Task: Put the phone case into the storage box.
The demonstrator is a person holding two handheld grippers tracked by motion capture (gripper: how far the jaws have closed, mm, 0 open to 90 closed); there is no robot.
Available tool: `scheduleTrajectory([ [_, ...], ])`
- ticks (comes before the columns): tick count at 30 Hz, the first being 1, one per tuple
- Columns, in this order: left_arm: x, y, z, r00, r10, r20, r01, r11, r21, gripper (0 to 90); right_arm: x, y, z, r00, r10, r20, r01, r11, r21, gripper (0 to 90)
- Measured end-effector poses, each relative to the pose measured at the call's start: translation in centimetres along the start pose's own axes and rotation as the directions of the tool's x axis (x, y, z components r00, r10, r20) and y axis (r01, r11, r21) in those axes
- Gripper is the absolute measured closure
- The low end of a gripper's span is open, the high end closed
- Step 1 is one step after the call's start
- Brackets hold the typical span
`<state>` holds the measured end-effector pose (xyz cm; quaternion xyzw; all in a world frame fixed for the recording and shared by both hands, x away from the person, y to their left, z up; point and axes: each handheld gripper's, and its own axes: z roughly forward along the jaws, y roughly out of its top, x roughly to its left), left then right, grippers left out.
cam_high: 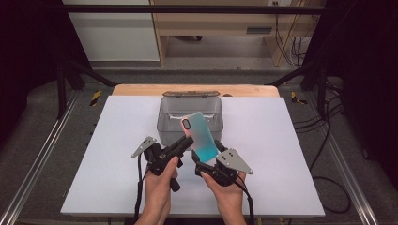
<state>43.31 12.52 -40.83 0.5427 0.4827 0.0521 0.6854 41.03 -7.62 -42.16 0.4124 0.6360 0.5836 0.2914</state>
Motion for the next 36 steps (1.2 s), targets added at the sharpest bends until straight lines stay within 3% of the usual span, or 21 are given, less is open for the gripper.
scheduleTrajectory([
  [15, 0.2, 0.0, 0.0, 0.9992, 0.019, 0.036, -0.019, 0.9998, -0.006, 80.1, -0.1, -0.8, 0.4, 0.9942, 0.099, -0.041, -0.098, 0.995, 0.027, 17.3],
  [19, 0.3, 0.1, -0.1, 0.9987, 0.031, 0.041, -0.031, 0.9995, 0.006, 81.0, -0.6, -1.1, 0.7, 0.9815, 0.169, -0.091, -0.167, 0.986, 0.03, 17.2],
  [24, 0.4, 0.3, -0.1, 0.9982, 0.04, 0.044, -0.041, 0.9991, 0.009, 81.2, -0.9, -1.1, 0.9, 0.9756, 0.183, -0.121, -0.181, 0.983, 0.031, 16.5],
  [25, 0.3, 0.6, -0.1, 0.9976, 0.06, 0.036, -0.06, 0.9982, 0.01, 81.3, -0.9, -1.1, 0.9, 0.9755, 0.181, -0.125, -0.178, 0.983, 0.031, 13.9],
  [30, 0.6, 1.3, -0.4, 0.9971, 0.072, 0.024, -0.072, 0.9974, 0.01, 81.3, -0.9, -1.0, 0.8, 0.9825, 0.135, -0.129, -0.133, 0.991, 0.022, 8.3],
  [33, 0.9, 2.0, -0.5, 0.9956, 0.094, 0.004, -0.094, 0.9953, 0.022, 81.3, -1.0, -0.8, 0.6, 0.9934, 0.055, -0.1, -0.054, 0.998, 0.02, 6.3],
  [36, 1.2, 2.9, -0.6, 0.9923, 0.123, -0.009, -0.123, 0.9914, 0.045, 81.3, -1.3, -0.4, 0.5, 0.999, -0.029, -0.033, 0.03, 0.999, 0.033, 6.5],
])
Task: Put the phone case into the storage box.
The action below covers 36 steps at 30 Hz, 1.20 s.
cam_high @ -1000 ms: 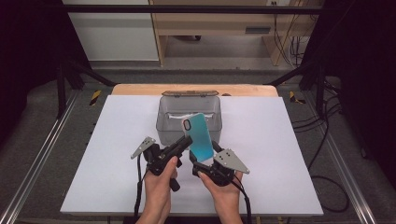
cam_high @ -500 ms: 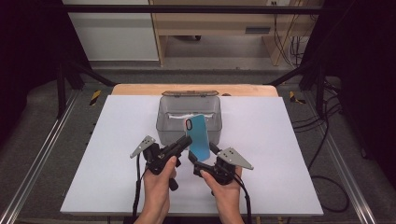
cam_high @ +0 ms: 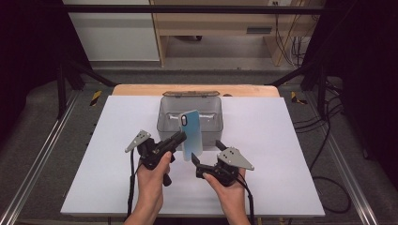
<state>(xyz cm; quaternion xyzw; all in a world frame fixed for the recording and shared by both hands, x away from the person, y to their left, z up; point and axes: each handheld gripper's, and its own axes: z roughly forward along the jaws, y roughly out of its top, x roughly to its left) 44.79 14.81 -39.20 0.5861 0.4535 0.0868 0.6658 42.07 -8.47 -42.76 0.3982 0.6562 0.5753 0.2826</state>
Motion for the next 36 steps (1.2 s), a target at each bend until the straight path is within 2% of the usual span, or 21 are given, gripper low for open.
scheduleTrajectory([
  [3, 0.2, 0.8, -0.1, 0.9996, 0.027, -0.01, -0.027, 0.9994, 0.022, 81.3, -0.6, 0.4, 0.1, 0.9954, -0.081, 0.051, 0.079, 0.996, 0.047, 6.5],
  [5, 0.3, 1.4, -0.1, 0.9986, 0.052, -0.014, -0.051, 0.9982, 0.032, 81.3, -1.2, 0.8, 0.2, 0.9911, -0.118, 0.062, 0.113, 0.99, 0.079, 6.9],
  [6, 0.3, 1.4, -0.1, 0.9986, 0.052, -0.014, -0.051, 0.9982, 0.032, 81.3, -1.2, 0.8, 0.2, 0.9911, -0.118, 0.062, 0.113, 0.99, 0.079, 6.9],
  [7, 0.3, 2.0, -0.2, 0.9966, 0.08, -0.02, -0.079, 0.9961, 0.04, 81.3, -1.8, 1.2, 0.0, 0.9833, -0.165, 0.076, 0.157, 0.982, 0.103, 7.0],
  [8, 0.3, 2.2, -0.2, 0.996, 0.086, -0.022, -0.085, 0.9954, 0.043, 81.3, -2.1, 1.4, -0.1, 0.9787, -0.189, 0.081, 0.179, 0.977, 0.117, 6.9],
  [9, 0.3, 2.2, -0.2, 0.996, 0.086, -0.022, -0.085, 0.9954, 0.043, 81.3, -2.1, 1.4, -0.1, 0.9787, -0.189, 0.081, 0.179, 0.977, 0.117, 6.9],
  [11, 0.2, 2.6, -0.3, 0.9955, 0.091, -0.026, -0.09, 0.9947, 0.051, 81.3, -3.2, 1.5, -1.2, 0.9721, -0.211, 0.102, 0.196, 0.97, 0.142, 6.5],
  [12, 0.2, 2.9, -0.3, 0.995, 0.096, -0.028, -0.094, 0.994, 0.055, 81.3, -3.2, 1.5, -1.2, 0.9721, -0.211, 0.102, 0.196, 0.97, 0.142, 6.5],
  [13, 0.0, 3.5, -0.3, 0.9931, 0.112, -0.036, -0.109, 0.9922, 0.06, 81.2, -4.2, 1.2, -2.3, 0.9718, -0.2, 0.124, 0.182, 0.973, 0.145, 6.2],
  [17, -0.4, 4.6, 0.0, 0.9887, 0.142, -0.049, -0.138, 0.9876, 0.075, 81.2, -6.2, -0.4, -4.8, 0.9708, -0.177, 0.162, 0.152, 0.976, 0.158, 6.3],
  [19, -0.5, 4.9, 0.2, 0.9881, 0.145, -0.051, -0.141, 0.9869, 0.079, 81.3, -6.8, -0.9, -5.4, 0.9716, -0.167, 0.167, 0.141, 0.977, 0.159, 6.5],
  [20, -0.7, 5.5, 0.6, 0.9873, 0.15, -0.051, -0.145, 0.9849, 0.094, 81.2, -7.9, -1.3, -6.5, 0.9746, -0.15, 0.166, 0.124, 0.98, 0.156, 6.1],
  [21, -0.7, 5.5, 0.6, 0.9873, 0.15, -0.051, -0.145, 0.9849, 0.094, 81.2, -7.9, -1.3, -6.5, 0.9746, -0.15, 0.166, 0.124, 0.98, 0.156, 6.1],
  [23, -0.8, 6.3, 1.2, 0.9887, 0.137, -0.059, -0.131, 0.9863, 0.101, 81.2, -9.7, -1.4, -7.5, 0.9663, -0.144, 0.213, 0.125, 0.987, 0.1, 4.0],
  [24, -0.8, 6.3, 1.2, 0.9887, 0.137, -0.059, -0.131, 0.9863, 0.101, 81.2, -9.7, -1.4, -7.5, 0.9663, -0.144, 0.213, 0.125, 0.987, 0.1, 4.0],
  [25, -0.8, 6.7, 1.5, 0.9881, 0.137, -0.071, -0.129, 0.986, 0.106, 81.3, -10.7, -2.0, -8.0, 0.9609, -0.116, 0.252, 0.106, 0.993, 0.051, 5.2],
  [27, -0.9, 7.5, 2.3, 0.9841, 0.153, -0.09, -0.14, 0.9814, 0.131, 81.2, -11.1, -2.1, -8.3, 0.966, -0.092, 0.241, 0.085, 0.996, 0.041, 5.3],
  [28, -0.9, 7.7, 2.7, 0.9838, 0.152, -0.095, -0.138, 0.9806, 0.139, 81.2, -11.1, -2.1, -8.5, 0.9644, -0.094, 0.247, 0.089, 0.996, 0.029, 5.3],
  [30, -1.0, 8.2, 3.4, 0.9869, 0.129, -0.096, -0.114, 0.9822, 0.149, 81.2, -11.0, -2.0, -8.8, 0.964, -0.103, 0.245, 0.099, 0.995, 0.031, 5.2],
  [33, -1.1, 8.8, 4.4, 0.9846, 0.135, -0.111, -0.116, 0.9803, 0.16, 81.2, -10.9, -2.1, -8.8, 0.9668, -0.102, 0.235, 0.094, 0.995, 0.045, 4.9],
  [36, -1.1, 9.2, 4.9, 0.9839, 0.133, -0.119, -0.113, 0.9807, 0.16, 81.2, -10.9, -2.0, -8.8, 0.9656, -0.104, 0.239, 0.095, 0.994, 0.049, 4.9],
])
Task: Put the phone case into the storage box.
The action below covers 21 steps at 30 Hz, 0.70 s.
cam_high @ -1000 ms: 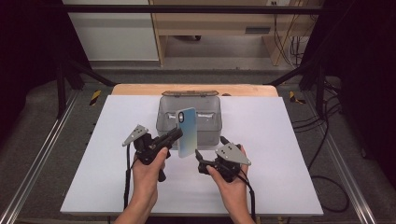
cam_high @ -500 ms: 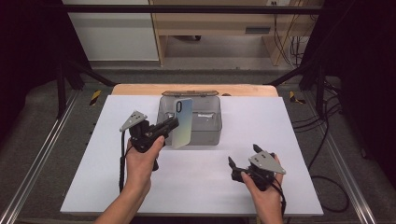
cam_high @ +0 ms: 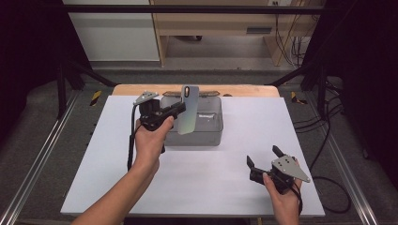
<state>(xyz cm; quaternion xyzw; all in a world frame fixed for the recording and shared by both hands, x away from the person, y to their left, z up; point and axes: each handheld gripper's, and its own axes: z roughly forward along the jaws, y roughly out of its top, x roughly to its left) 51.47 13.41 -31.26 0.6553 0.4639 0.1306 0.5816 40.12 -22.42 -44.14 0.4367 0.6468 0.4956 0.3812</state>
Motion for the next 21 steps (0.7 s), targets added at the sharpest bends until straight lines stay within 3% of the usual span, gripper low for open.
scheduleTrajectory([
  [2, 0.0, 0.6, 0.6, 0.9993, 0.023, -0.03, -0.023, 0.9997, 0.002, 81.2, -0.1, 0.1, -0.1, 1.0, -0.007, 0.004, 0.007, 1.0, 0.001, 5.1],
  [9, 0.6, 1.3, 1.9, 0.9959, 0.033, -0.084, -0.033, 0.9994, 0.009, 81.2, -0.1, 0.1, -0.3, 0.9999, -0.011, 0.006, 0.011, 1.0, 0.007, 4.8],
  [13, 1.2, 1.3, 2.6, 0.9929, 0.042, -0.111, -0.04, 0.9989, 0.024, 81.2, -0.1, 0.1, -0.3, 0.9989, -0.044, 0.017, 0.044, 0.999, 0.03, 5.5],
  [20, 2.5, 1.3, 3.1, 0.9861, 0.038, -0.162, -0.032, 0.9987, 0.038, 81.2, -0.1, 0.2, -0.4, 0.999, -0.044, 0.01, 0.043, 0.999, 0.031, 5.3],
  [21, 3.0, 1.3, 3.1, 0.9859, 0.021, -0.166, -0.016, 0.9994, 0.031, 81.2, 0.0, 0.3, -0.4, 0.9989, -0.046, 0.013, 0.046, 0.998, 0.034, 5.3],
])
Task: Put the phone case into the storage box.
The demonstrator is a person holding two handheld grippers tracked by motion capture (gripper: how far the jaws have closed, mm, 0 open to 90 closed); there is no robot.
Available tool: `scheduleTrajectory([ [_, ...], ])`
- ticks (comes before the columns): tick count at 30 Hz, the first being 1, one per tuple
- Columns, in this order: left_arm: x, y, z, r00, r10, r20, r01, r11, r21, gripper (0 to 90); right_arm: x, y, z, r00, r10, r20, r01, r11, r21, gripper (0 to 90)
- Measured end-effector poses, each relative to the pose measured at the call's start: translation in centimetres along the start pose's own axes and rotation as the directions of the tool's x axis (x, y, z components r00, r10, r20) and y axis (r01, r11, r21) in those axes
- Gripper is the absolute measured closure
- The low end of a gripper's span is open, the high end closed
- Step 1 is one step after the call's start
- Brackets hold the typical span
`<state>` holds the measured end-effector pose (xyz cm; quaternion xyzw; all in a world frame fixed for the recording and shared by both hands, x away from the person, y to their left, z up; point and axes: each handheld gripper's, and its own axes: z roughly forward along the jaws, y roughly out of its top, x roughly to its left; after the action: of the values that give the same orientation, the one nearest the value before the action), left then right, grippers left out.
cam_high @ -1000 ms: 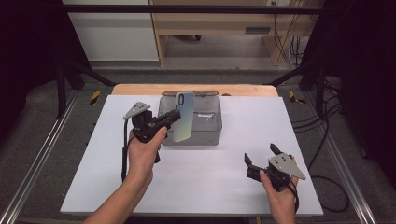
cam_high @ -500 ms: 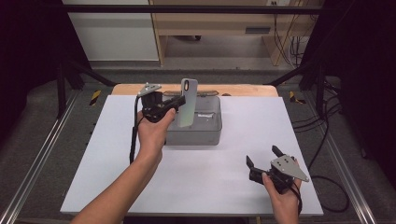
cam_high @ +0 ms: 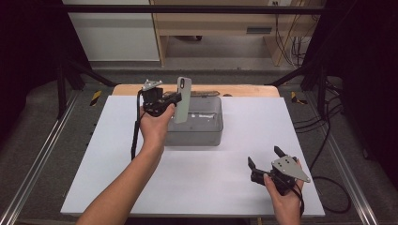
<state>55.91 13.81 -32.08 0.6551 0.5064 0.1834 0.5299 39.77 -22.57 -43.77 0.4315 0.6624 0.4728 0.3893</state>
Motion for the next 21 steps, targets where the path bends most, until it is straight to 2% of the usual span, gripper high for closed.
scheduleTrajectory([
  [6, 1.1, 0.0, 0.3, 0.9998, -0.002, -0.022, 0.003, 0.9999, 0.014, 81.2, -0.4, 0.0, -0.2, 0.9996, 0.022, 0.019, -0.022, 1.0, -0.003, 5.7],
  [10, 1.3, 0.0, 0.3, 0.9997, -0.011, -0.024, 0.011, 0.9997, 0.023, 81.2, -0.5, 0.0, -0.1, 0.9996, 0.024, 0.018, -0.024, 1.0, 0.002, 5.7],
  [14, 1.3, -0.1, 0.3, 0.9996, 0.001, -0.028, 0.0, 0.9995, 0.031, 81.1, -0.4, 0.0, -0.1, 0.9995, 0.028, 0.012, -0.028, 1.0, 0.006, 5.7],
  [21, 1.7, -1.0, 0.8, 0.9993, -0.01, -0.036, 0.012, 0.9979, 0.064, 81.1, -0.3, 0.0, -0.1, 0.9994, 0.034, 0.003, -0.034, 0.999, 0.015, 5.7],
])
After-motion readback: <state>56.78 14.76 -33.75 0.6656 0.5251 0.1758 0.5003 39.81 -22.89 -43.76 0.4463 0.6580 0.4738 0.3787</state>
